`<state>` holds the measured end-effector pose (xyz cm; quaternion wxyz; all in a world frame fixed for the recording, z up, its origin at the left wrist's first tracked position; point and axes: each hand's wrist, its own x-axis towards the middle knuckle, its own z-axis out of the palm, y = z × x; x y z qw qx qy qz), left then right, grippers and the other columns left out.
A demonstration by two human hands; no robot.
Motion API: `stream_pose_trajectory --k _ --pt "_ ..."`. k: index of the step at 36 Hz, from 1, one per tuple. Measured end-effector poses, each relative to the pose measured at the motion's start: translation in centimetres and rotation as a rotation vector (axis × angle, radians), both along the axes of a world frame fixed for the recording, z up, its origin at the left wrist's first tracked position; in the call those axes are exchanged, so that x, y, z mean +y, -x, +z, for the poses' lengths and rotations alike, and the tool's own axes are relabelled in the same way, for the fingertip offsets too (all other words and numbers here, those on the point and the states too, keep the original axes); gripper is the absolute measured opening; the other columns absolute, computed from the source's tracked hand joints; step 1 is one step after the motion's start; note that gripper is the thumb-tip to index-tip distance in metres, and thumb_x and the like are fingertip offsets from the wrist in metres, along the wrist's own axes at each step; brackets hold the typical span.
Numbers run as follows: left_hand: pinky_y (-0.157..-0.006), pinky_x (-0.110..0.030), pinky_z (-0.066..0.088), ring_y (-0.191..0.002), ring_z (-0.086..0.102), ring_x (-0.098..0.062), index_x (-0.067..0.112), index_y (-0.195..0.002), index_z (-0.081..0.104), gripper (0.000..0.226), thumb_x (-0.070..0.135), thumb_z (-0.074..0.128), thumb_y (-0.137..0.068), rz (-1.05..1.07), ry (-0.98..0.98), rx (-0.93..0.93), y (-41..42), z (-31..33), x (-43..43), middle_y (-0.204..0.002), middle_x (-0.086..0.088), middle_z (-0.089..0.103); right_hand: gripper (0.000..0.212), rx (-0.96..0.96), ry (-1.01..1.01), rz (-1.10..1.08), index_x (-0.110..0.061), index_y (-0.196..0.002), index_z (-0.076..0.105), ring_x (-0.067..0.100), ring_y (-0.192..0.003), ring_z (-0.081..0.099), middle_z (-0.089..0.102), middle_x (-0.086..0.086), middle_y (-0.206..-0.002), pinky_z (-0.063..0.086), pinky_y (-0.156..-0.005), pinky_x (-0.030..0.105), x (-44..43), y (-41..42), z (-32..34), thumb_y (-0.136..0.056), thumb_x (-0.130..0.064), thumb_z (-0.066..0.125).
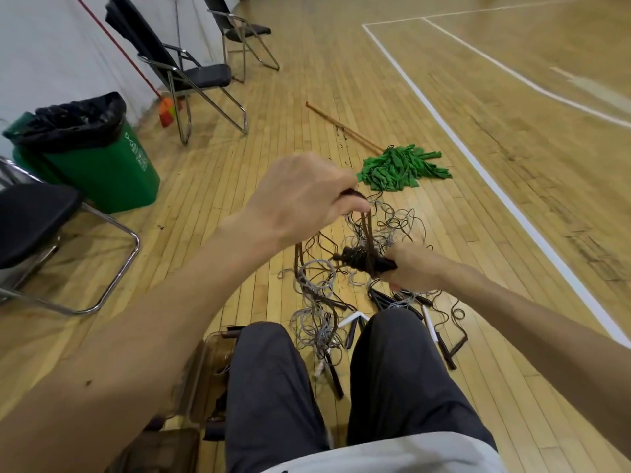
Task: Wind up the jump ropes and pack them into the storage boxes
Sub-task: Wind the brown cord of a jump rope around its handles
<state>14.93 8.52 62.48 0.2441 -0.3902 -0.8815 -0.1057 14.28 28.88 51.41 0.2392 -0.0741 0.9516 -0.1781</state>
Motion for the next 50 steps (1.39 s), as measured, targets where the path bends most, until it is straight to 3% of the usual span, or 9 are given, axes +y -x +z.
stream_pose_trajectory --k 8,14,24,31,34,39,42,46,50 --pt "-0.050 -0.016 0.028 -0.046 0.038 -0.004 0.015 -0.064 0.052 0.047 0.055 0.065 -0.084 0.144 -0.046 0.001 2.1 0.8 0.0 -0.051 0.012 0.040 0.029 -0.022 0.072 0.247 -0.027 -0.072 0.056 0.015 -0.072 0.064 0.070 -0.004 -0.079 0.047 -0.065 0.025 -1.2 -2.7 2.4 -0.099 -0.017 0.060" --pt "-0.066 -0.025 0.045 -0.053 0.044 -0.009 0.009 -0.074 0.059 0.054 0.062 0.060 -0.082 0.320 -0.041 -0.075 4.0 -1.1 -0.9 -0.058 0.006 0.045 0.027 0.058 0.088 0.328 -0.031 -0.078 0.051 0.024 -0.081 0.069 0.073 0.002 -0.088 0.055 -0.074 0.036 -1.5 -3.7 3.5 -0.101 -0.020 0.059" --pt "-0.057 -0.025 0.042 -0.055 0.047 -0.013 0.010 -0.070 0.057 0.065 0.074 0.055 -0.077 0.439 -0.028 -0.119 4.1 -3.4 -2.2 -0.057 0.005 0.044 0.013 0.118 -0.310 0.366 -0.012 -0.113 0.062 0.009 -0.069 0.051 0.058 -0.004 -0.086 0.036 -0.056 0.017 1.7 -2.9 5.0 -0.103 -0.018 0.055" --pt "-0.058 -0.025 0.045 -0.052 0.042 -0.005 0.012 -0.068 0.055 0.067 0.078 0.049 -0.080 0.475 -0.068 -0.165 4.1 -4.5 -1.4 -0.058 0.005 0.048 0.029 0.005 0.162 0.433 -0.034 -0.075 0.053 -0.004 -0.064 0.054 0.059 -0.011 -0.076 0.042 -0.060 0.015 1.4 -3.9 6.7 -0.099 -0.022 0.063" --pt "-0.051 -0.021 0.036 -0.053 0.044 -0.007 0.013 -0.068 0.055 0.066 0.077 0.048 -0.082 0.491 -0.089 -0.215 3.9 -5.0 -1.3 -0.059 0.004 0.049 0.023 0.106 0.319 0.453 -0.040 -0.085 0.057 0.001 -0.102 0.058 0.058 -0.008 -0.117 0.047 -0.084 0.027 1.2 -4.0 7.0 -0.099 -0.022 0.063" --pt "-0.056 -0.025 0.045 -0.054 0.051 -0.013 0.010 -0.069 0.062 0.070 0.077 0.045 -0.078 0.530 -0.190 -0.483 3.6 -6.3 -1.2 -0.061 0.000 0.058 0.022 0.218 0.492 0.402 -0.040 -0.095 0.063 -0.013 -0.132 0.034 0.036 -0.001 -0.155 0.044 -0.089 0.009 1.2 -3.9 7.5 -0.099 -0.018 0.061" --pt "-0.055 -0.016 0.038 -0.059 0.048 -0.011 0.015 -0.068 0.057 0.033 0.034 0.063 -0.095 0.453 -0.278 -0.744 2.5 -6.4 -1.5 -0.067 -0.001 0.056 0.029 0.286 0.540 0.372 -0.041 -0.085 0.060 -0.007 -0.140 0.028 0.026 -0.001 -0.162 0.039 -0.085 0.000 1.2 -3.5 7.7 -0.098 -0.016 0.063" --pt "-0.054 -0.019 0.042 -0.064 0.051 -0.008 0.026 -0.081 0.061 0.016 0.030 0.062 -0.097 0.319 -0.416 -1.081 0.9 -7.6 -1.3 -0.077 0.003 0.061 0.031 0.280 0.542 0.346 -0.043 -0.084 0.059 0.013 -0.131 0.050 0.022 -0.009 -0.164 0.050 -0.092 0.024 0.7 -3.3 7.4 -0.097 -0.016 0.064" --pt "-0.041 -0.018 0.032 -0.044 0.040 -0.005 0.016 -0.083 0.063 0.038 0.053 0.064 -0.088 0.409 -0.329 -1.235 0.4 -8.8 -0.9 -0.062 0.006 0.053 0.019 0.229 0.600 0.301 -0.030 -0.090 0.063 0.002 -0.087 0.064 0.057 -0.007 -0.132 0.052 -0.069 0.023 0.3 -2.9 6.2 -0.098 -0.013 0.063"
